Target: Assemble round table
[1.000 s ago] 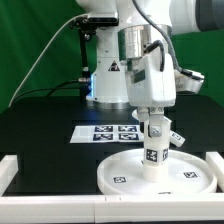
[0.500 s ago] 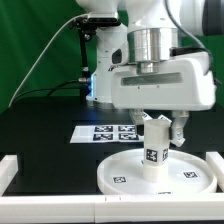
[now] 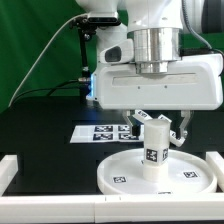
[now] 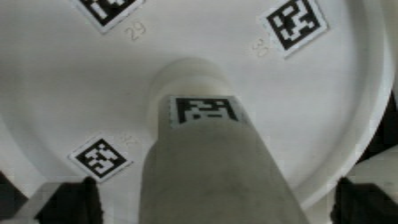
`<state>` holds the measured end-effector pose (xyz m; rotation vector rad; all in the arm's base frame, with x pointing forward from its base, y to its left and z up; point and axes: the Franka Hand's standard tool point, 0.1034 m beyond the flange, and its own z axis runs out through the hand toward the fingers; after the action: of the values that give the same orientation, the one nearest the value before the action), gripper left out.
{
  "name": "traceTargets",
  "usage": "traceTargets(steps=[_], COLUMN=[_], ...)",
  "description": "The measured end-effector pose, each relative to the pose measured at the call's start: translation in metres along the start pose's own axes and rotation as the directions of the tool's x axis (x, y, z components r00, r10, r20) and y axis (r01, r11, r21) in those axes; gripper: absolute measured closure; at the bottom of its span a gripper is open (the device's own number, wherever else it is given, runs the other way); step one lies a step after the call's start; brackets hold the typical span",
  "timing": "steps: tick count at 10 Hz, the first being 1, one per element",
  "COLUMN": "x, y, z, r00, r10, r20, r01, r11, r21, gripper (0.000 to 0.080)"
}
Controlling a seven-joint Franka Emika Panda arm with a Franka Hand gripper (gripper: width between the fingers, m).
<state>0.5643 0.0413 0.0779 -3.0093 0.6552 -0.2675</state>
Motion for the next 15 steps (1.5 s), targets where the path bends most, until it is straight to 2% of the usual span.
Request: traceTargets(steps=[1,3,5,7,10,12,13,15], x=[0.003,0.003,0.003,0.004,0.004,0.005,0.006,0.006], y=[-0.005,-0.009,-0.009,-0.008,-0.006,-0.003,-0.001,0.004], z=[-0.002,-0.003,-0.003,-0.003,-0.002,-0.001,-0.001,0.000], r00=[0.984,0.927,0.914,0.917,0.932,0.996,0.996,0.930], r10=[-0.177,-0.375,-0.406,-0.399,-0.362,-0.089,0.092,0.366], r20=[0.005,0.015,0.016,0.013,0.014,-0.012,-0.020,-0.029], r01=[0.177,0.376,0.406,0.399,0.363,0.088,-0.093,-0.367], r11=[0.984,0.926,0.913,0.916,0.932,0.995,0.995,0.929], r21=[-0.017,-0.022,-0.023,-0.026,-0.029,-0.040,-0.045,-0.043], gripper=[0.0150,0.0150,0.0150,0.0392,0.0391,0.0391,0.0391,0.0390])
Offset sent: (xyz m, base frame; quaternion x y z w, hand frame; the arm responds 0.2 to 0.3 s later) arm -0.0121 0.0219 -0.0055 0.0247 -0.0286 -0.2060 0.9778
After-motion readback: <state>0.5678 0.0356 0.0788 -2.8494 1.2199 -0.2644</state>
